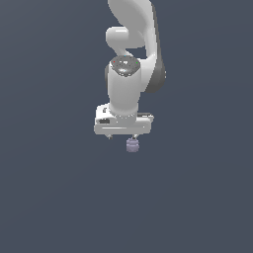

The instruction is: Pick up the object and move it to a goal position.

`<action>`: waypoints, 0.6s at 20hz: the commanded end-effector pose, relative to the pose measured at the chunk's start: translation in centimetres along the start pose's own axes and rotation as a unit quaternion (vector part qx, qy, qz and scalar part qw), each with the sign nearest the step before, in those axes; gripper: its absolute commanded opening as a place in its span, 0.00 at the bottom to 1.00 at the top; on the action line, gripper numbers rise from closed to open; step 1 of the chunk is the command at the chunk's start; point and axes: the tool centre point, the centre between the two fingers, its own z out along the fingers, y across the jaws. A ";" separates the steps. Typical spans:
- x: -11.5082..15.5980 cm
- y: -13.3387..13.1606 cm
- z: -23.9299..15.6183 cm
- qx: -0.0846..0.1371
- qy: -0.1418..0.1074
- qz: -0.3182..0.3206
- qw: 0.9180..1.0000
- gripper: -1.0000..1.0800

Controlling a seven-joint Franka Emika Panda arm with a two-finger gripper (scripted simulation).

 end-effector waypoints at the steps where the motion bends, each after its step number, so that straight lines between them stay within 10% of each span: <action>1: 0.0 -0.1 0.1 0.000 0.000 0.000 1.000 0.96; 12: -2.1 -3.0 4.8 0.014 -0.007 0.019 1.000 0.96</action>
